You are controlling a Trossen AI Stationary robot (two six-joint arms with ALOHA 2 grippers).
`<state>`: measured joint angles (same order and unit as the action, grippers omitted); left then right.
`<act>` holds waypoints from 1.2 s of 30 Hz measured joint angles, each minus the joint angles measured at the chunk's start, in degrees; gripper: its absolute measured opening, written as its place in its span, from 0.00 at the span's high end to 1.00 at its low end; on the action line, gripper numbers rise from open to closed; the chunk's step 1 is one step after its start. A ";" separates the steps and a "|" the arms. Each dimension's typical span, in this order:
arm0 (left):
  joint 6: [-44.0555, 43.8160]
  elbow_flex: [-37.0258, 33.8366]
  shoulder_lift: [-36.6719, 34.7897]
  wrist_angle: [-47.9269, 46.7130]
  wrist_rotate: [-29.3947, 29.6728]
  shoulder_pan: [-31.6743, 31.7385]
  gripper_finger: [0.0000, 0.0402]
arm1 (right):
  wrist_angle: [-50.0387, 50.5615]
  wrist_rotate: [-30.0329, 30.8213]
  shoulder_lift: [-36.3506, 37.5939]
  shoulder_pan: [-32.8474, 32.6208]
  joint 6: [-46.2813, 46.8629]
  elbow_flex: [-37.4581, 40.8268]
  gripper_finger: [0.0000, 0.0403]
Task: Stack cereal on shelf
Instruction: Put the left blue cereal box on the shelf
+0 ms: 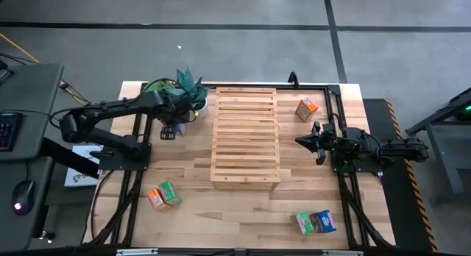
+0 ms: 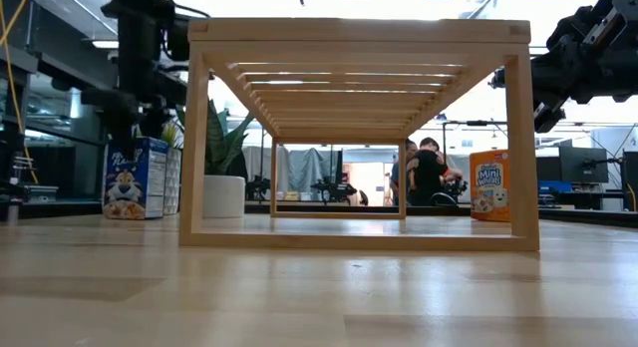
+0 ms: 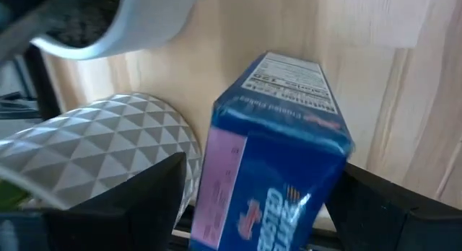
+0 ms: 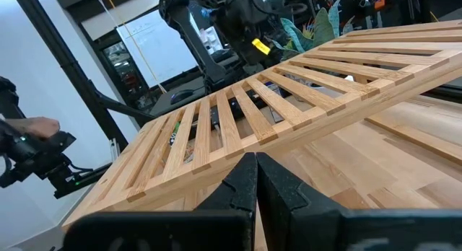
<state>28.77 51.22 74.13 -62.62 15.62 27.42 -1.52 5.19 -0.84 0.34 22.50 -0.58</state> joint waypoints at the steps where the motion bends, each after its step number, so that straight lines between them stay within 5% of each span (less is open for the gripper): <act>1: 0.00 0.00 0.87 -0.01 0.00 0.00 0.26 | 0.01 0.00 0.00 0.00 0.00 0.00 1.00; 12: -0.37 0.00 4.27 -0.21 -0.02 -0.02 0.30 | 0.02 0.00 0.00 0.01 0.00 0.00 1.00; 26: -1.88 0.16 -0.32 -2.91 -0.13 -0.10 0.65 | 0.02 0.00 0.00 0.02 0.00 0.00 1.00; 36: -17.19 13.81 -3.76 -17.84 -12.14 -4.10 0.62 | 0.01 0.00 0.00 0.01 0.00 0.00 1.00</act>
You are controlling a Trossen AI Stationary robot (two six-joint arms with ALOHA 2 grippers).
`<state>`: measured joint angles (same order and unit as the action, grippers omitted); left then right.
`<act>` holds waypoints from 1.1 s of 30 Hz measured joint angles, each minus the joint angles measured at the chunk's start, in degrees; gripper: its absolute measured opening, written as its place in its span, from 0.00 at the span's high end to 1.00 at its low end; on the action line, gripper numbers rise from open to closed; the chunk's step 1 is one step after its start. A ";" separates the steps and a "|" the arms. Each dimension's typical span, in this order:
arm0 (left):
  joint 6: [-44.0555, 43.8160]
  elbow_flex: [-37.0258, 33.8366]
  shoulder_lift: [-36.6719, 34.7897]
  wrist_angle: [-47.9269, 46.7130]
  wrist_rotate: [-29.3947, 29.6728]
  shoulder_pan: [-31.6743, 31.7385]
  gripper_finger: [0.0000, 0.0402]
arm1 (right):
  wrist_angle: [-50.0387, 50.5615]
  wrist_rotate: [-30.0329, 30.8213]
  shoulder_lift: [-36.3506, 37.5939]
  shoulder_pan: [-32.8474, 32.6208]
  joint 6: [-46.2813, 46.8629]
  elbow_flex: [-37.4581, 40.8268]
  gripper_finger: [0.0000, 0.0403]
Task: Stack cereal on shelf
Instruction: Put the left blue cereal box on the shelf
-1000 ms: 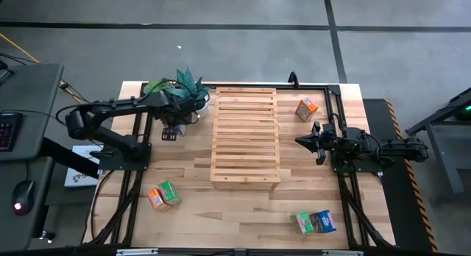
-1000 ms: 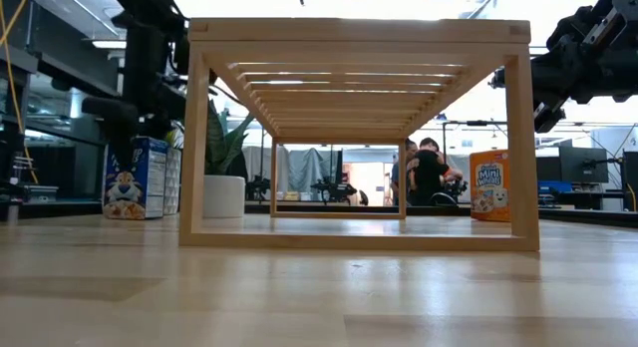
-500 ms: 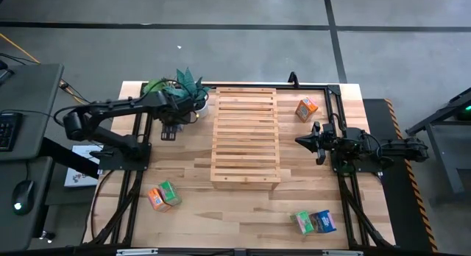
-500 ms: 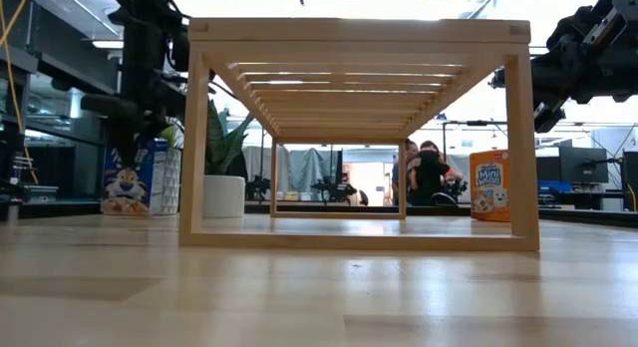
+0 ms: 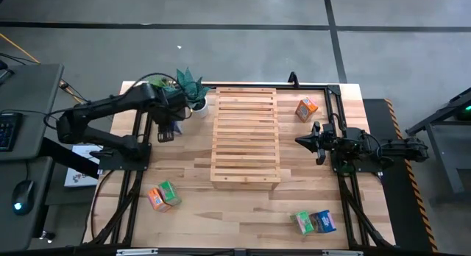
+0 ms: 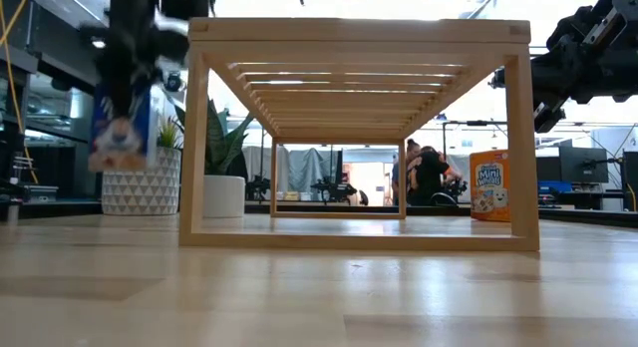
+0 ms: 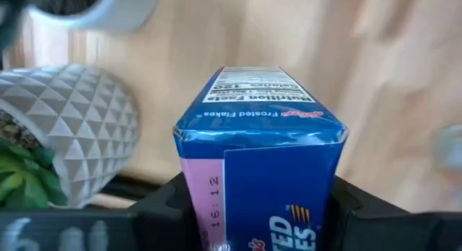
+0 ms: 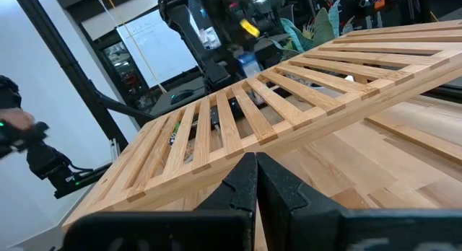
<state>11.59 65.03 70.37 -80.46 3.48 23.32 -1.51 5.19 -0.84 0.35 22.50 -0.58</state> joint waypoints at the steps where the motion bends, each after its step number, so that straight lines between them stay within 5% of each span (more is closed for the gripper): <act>1: -2.23 2.12 -0.21 -1.13 -1.45 -0.84 0.62 | 0.01 0.02 0.00 0.01 0.00 0.00 1.00; 8: -18.53 16.59 -0.40 0.58 -11.86 -7.17 0.62 | 0.01 0.00 0.01 0.01 0.00 0.00 1.00; 20: -38.34 21.27 4.57 41.98 -7.42 -6.40 0.62 | -0.01 0.02 0.02 0.01 0.00 0.00 1.00; 26: -40.81 34.75 14.80 33.47 -10.40 -1.16 0.62 | 0.00 0.09 0.00 0.00 0.00 0.00 1.00; 33: -35.67 46.02 23.93 16.18 3.41 -0.45 0.62 | -0.01 0.08 0.00 0.00 0.00 0.00 1.00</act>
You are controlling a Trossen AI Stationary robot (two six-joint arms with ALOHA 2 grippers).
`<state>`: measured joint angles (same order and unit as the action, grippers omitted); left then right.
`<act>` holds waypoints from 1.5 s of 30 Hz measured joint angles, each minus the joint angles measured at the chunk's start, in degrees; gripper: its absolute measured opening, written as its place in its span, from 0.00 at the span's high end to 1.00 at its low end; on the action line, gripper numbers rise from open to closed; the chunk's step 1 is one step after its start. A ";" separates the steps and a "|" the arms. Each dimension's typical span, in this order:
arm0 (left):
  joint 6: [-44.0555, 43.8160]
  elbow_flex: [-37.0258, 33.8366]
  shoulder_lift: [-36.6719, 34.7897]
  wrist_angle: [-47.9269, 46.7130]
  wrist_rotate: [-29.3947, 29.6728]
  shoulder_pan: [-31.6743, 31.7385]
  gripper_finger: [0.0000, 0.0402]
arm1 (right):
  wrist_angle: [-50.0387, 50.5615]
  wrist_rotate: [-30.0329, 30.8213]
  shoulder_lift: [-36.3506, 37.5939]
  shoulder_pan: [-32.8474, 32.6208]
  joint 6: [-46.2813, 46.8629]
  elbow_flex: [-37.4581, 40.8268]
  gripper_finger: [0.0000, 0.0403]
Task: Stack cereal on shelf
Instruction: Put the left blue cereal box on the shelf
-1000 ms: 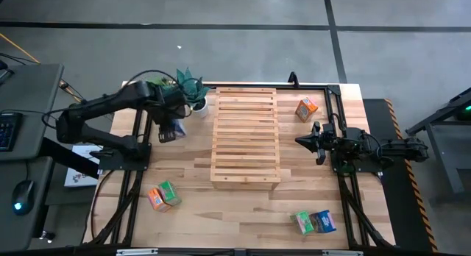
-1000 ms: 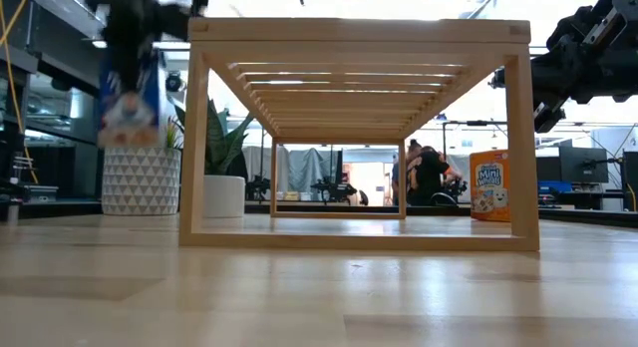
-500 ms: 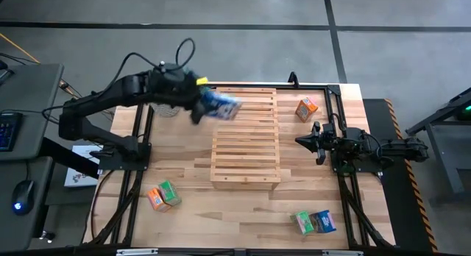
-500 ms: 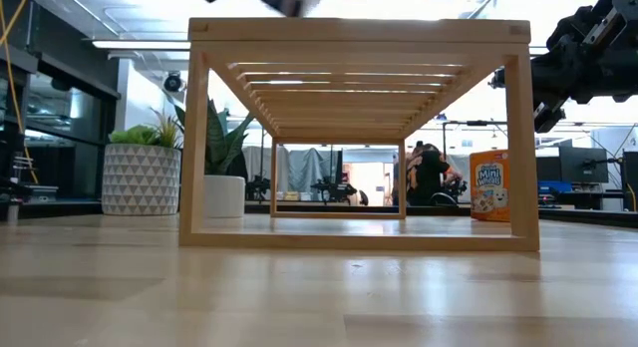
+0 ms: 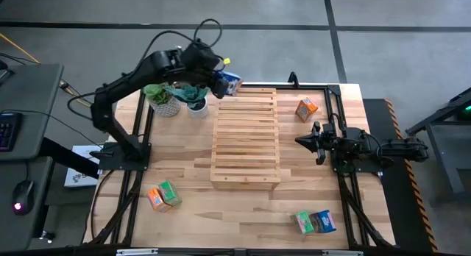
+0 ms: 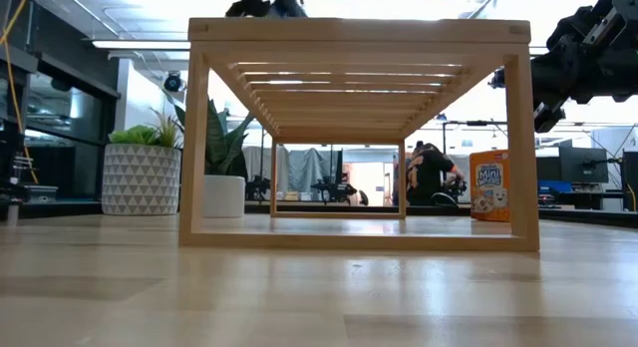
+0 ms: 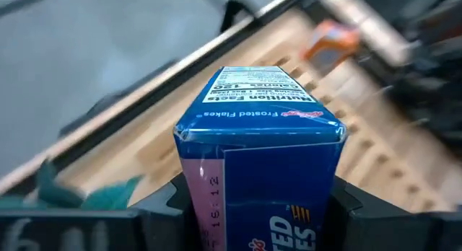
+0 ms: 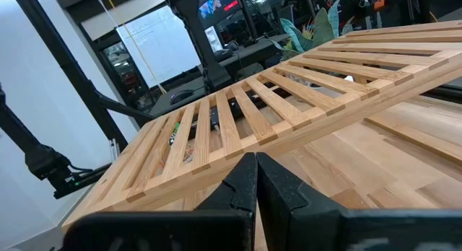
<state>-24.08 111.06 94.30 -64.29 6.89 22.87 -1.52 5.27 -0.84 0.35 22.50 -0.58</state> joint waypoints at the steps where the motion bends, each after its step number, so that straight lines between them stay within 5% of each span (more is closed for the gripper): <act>1: -1.06 -0.01 0.52 -1.23 0.20 0.01 0.62 | 0.02 -0.01 0.00 -0.01 0.00 0.00 1.00; 36: 0.68 0.03 6.30 -8.34 1.40 1.07 0.62 | 0.02 -0.12 0.00 0.00 0.00 0.00 1.00; 45: 1.78 0.03 6.30 -8.24 1.40 1.05 0.53 | 0.02 -0.10 0.00 0.00 0.00 0.00 1.00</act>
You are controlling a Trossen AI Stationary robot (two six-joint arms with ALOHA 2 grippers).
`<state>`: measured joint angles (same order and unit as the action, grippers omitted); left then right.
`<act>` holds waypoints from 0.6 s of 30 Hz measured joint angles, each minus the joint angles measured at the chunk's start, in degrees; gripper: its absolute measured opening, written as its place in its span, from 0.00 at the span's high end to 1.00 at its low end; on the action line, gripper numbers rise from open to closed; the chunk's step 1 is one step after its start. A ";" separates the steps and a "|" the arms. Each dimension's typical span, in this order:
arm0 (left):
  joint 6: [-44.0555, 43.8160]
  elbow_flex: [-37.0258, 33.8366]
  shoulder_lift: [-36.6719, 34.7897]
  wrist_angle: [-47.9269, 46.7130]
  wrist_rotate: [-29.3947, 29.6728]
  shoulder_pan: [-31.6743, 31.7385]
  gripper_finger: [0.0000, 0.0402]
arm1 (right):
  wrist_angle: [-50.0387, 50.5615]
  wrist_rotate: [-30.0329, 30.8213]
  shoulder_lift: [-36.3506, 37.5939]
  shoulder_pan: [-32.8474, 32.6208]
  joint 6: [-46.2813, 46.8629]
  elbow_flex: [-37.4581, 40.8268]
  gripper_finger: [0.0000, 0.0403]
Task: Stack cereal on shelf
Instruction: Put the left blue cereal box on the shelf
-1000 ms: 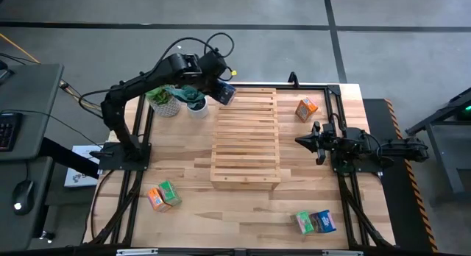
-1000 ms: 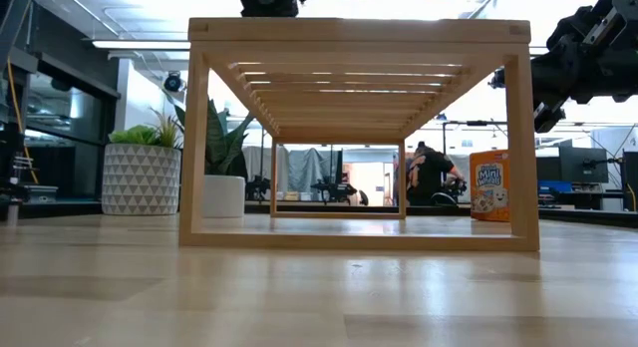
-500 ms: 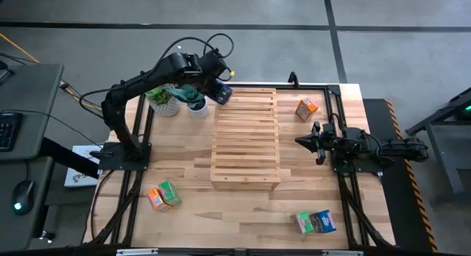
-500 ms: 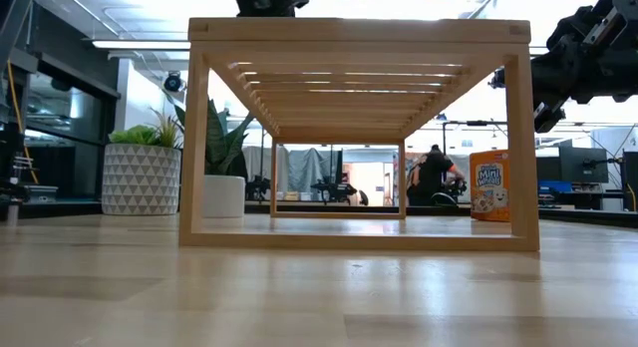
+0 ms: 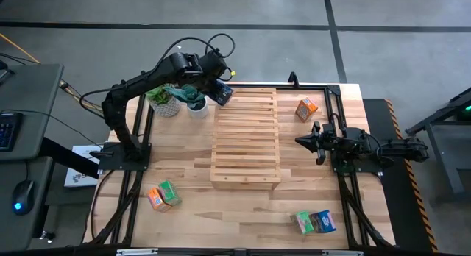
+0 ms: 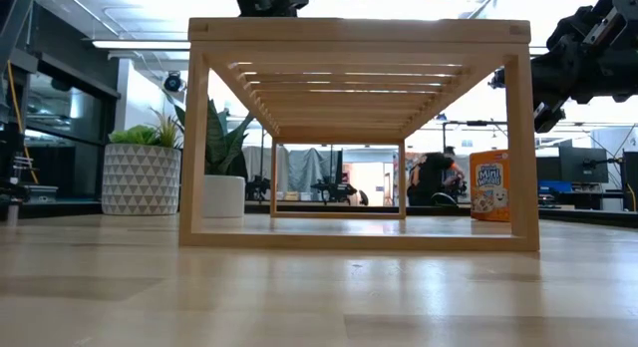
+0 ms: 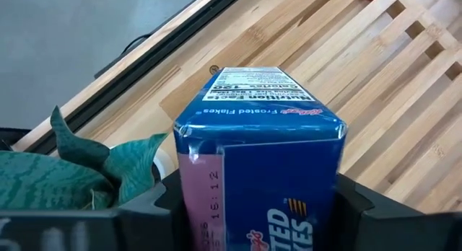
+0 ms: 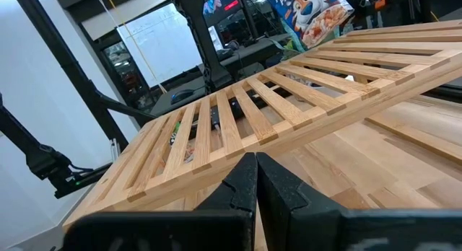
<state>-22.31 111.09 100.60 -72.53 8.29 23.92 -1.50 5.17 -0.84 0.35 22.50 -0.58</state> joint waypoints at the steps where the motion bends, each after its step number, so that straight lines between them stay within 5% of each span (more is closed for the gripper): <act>1: 0.00 0.00 0.00 0.00 0.00 0.00 0.52 | -0.02 0.00 0.00 0.00 0.00 0.00 1.00; 18: 3.04 0.00 -0.09 5.02 -1.52 0.00 0.44 | -0.01 0.04 0.00 0.00 0.00 0.00 1.00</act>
<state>-19.26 111.09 100.51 -67.52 6.77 23.92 -1.51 5.21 -0.84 0.35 22.50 -0.58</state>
